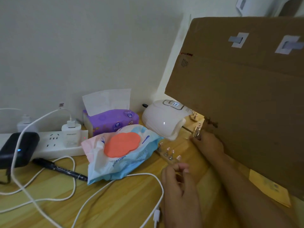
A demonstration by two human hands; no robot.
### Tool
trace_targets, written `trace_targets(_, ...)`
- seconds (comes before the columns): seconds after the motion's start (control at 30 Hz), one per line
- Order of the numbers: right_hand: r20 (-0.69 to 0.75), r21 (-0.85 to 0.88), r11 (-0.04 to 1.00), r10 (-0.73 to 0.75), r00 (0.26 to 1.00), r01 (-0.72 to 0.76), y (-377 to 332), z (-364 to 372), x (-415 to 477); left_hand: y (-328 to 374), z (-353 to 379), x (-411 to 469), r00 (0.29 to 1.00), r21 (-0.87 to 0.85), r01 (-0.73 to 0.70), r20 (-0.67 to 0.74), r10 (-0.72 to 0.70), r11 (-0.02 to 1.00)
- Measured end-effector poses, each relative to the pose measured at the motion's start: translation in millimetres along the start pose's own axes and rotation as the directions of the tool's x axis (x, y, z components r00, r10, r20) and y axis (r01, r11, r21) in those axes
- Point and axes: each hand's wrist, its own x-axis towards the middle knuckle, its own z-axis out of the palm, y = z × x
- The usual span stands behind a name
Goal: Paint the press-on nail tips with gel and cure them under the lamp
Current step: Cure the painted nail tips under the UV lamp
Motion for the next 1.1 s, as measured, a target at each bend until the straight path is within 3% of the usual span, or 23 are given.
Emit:
trace_targets(0.17, -0.007, 0.291, 0.957, -0.003, 1.000, 0.005, -8.6, 8.3, 2.5, 1.0, -0.7, 1.6, 1.000, 0.028, -0.001, 0.010, 0.001, 1.000)
trace_targets(0.27, -0.020, 0.488, 0.873, 0.002, 1.000, 0.008, -5.8, 10.2, 1.9, 1.2, -0.4, 1.0, 1.000, 0.040, 0.005, 0.022, -0.006, 0.999)
trace_targets(0.4, 0.015, 0.631, 0.776, -0.011, 1.000, -0.001, -9.1, 7.7, 2.8, 2.8, -1.6, -0.9, 0.999, 0.049, 0.026, 0.020, -0.027, 0.998)
trace_targets(0.5, 0.067, 0.537, 0.843, -0.084, 0.994, 0.035, -11.3, 9.8, 6.4, 3.3, -2.1, -2.1, 0.999, 0.060, 0.037, 0.027, -0.039, 0.997)
trace_targets(0.6, 0.154, 0.221, 0.968, -0.158, 0.975, 0.122, -12.7, 10.4, 8.1, 4.3, -3.2, -1.4, 0.998, 0.077, 0.041, 0.043, -0.045, 0.996)
trace_targets(0.73, 0.239, -0.018, 0.987, -0.150, 0.959, 0.159, -19.7, 5.2, 9.7, 5.1, -2.8, -0.9, 0.997, 0.090, 0.050, 0.052, -0.054, 0.995)
trace_targets(0.83, 0.232, 0.113, 0.986, -0.143, 0.962, 0.119, -23.7, 1.4, 5.9, 5.6, -2.7, -0.8, 0.997, 0.079, 0.049, 0.057, -0.054, 0.996)
trace_targets(0.93, 0.174, 0.291, 0.935, -0.262, 0.949, 0.205, -25.2, -13.3, -12.3, 4.3, -1.6, -0.5, 0.997, 0.051, 0.053, 0.058, -0.056, 0.997)
trace_targets(1.1, 0.568, 0.279, 0.918, -0.395, 0.722, 0.282, -15.4, -54.7, -55.5, 2.3, -2.1, -0.4, 0.997, 0.018, 0.052, 0.059, -0.053, 0.998)
